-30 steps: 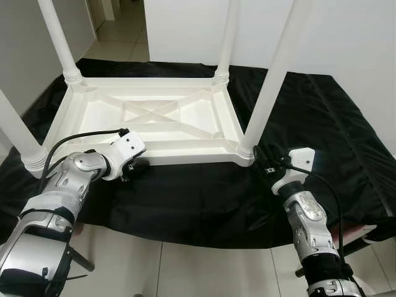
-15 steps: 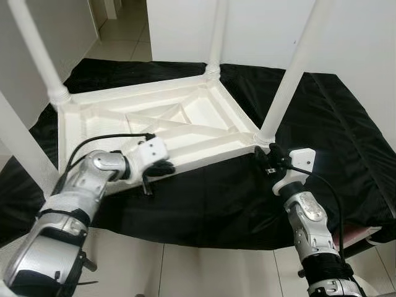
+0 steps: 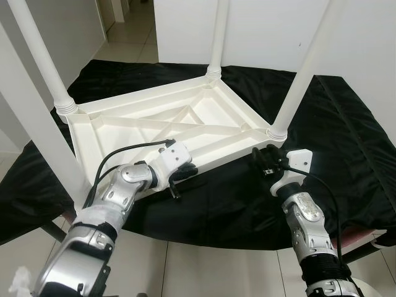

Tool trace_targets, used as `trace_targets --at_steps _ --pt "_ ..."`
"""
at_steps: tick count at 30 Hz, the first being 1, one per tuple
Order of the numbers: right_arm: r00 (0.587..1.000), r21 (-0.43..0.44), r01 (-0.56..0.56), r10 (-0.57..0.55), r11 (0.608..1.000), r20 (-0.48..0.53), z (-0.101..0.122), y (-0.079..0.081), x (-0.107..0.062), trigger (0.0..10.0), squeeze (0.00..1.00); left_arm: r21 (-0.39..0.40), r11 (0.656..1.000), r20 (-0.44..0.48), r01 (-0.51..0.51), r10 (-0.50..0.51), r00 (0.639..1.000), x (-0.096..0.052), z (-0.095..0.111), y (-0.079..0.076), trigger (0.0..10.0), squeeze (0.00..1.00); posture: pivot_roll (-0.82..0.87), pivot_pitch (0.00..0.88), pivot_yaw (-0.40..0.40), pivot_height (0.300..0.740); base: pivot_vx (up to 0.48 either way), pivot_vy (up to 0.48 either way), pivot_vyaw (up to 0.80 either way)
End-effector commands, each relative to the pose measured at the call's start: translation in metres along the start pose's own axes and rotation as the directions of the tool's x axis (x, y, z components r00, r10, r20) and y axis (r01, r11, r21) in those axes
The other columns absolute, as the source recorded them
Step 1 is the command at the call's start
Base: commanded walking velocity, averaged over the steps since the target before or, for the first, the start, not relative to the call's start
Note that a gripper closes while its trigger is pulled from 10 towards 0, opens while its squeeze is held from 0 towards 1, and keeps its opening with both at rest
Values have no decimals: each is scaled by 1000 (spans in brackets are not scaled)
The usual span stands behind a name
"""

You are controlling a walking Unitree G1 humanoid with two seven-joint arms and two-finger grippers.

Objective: Building children table

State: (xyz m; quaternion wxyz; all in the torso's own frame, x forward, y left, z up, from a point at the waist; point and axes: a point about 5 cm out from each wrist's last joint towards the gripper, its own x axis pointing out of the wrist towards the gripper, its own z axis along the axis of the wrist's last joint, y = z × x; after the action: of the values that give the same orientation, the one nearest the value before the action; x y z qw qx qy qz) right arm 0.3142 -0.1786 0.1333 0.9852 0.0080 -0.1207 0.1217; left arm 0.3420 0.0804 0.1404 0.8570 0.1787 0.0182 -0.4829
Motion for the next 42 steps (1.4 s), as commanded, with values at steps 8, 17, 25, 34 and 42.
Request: trace_targets --at_steps 8,17,25,34,42 --pt "1000 4 -2 2 1000 2 -3 7 0 10000 0 33 987 189 -159 150 971 -10 20 -3 10000 0 25 67 15 740 0 0 0" --pt "1000 21 -17 17 1000 -4 -6 15 1 10000 0 37 977 286 -208 190 939 -55 17 -37 10000 0 53 85 0 740 0 0 0" --pt "999 35 -44 45 998 -8 -8 20 8 10000 0 -35 999 216 -17 24 976 -100 10 -64 10000 0 95 96 -24 740 0 0 0" --pt "996 32 -89 89 996 9 -2 26 21 10000 0 -157 975 52 155 -149 987 -154 1 -73 10000 0 139 104 -45 740 0 0 0" --pt "995 38 -99 99 994 9 -3 28 25 10000 0 -123 992 -214 18 -45 976 -206 -9 -51 10000 0 154 106 -59 740 0 0 0"
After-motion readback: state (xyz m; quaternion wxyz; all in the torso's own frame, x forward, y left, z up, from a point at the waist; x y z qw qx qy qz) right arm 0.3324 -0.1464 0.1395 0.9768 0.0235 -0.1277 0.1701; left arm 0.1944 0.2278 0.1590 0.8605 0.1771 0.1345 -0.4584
